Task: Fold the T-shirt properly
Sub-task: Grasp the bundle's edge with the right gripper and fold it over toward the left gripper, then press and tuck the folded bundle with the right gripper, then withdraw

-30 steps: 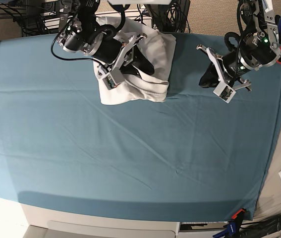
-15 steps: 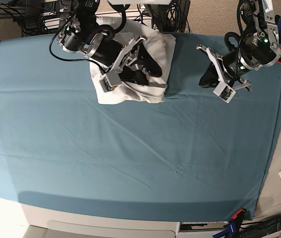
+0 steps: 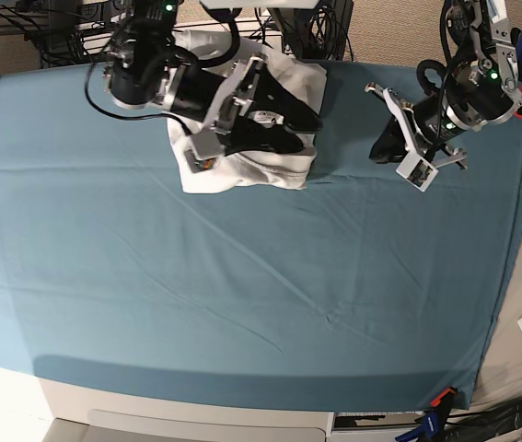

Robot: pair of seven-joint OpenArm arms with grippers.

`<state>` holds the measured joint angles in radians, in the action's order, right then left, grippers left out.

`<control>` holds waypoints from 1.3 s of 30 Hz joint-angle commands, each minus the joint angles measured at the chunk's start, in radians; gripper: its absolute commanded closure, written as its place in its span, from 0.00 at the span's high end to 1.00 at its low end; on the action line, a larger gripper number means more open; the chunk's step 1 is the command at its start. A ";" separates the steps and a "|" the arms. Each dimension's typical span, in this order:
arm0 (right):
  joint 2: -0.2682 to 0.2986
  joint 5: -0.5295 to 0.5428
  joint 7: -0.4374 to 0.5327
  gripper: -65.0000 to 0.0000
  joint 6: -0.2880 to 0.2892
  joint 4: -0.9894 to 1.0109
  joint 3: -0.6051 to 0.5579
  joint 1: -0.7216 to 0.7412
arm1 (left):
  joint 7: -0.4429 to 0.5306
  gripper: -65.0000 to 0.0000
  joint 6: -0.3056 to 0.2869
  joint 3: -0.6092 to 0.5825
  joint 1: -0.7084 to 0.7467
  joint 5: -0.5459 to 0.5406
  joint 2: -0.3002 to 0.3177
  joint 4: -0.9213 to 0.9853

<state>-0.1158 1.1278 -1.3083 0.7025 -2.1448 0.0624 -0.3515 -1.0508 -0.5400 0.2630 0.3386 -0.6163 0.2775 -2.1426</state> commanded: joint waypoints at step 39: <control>0.063 -0.441 0.074 0.00 -0.153 -0.086 0.159 -0.225 | 0.031 0.00 -0.011 0.004 -0.023 -0.076 0.008 -0.018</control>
<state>-0.0551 0.6708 -1.2484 0.5461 -2.2169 0.2195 -0.5713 -1.0424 -0.5480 0.2630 0.3202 -0.6724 0.2771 -2.1426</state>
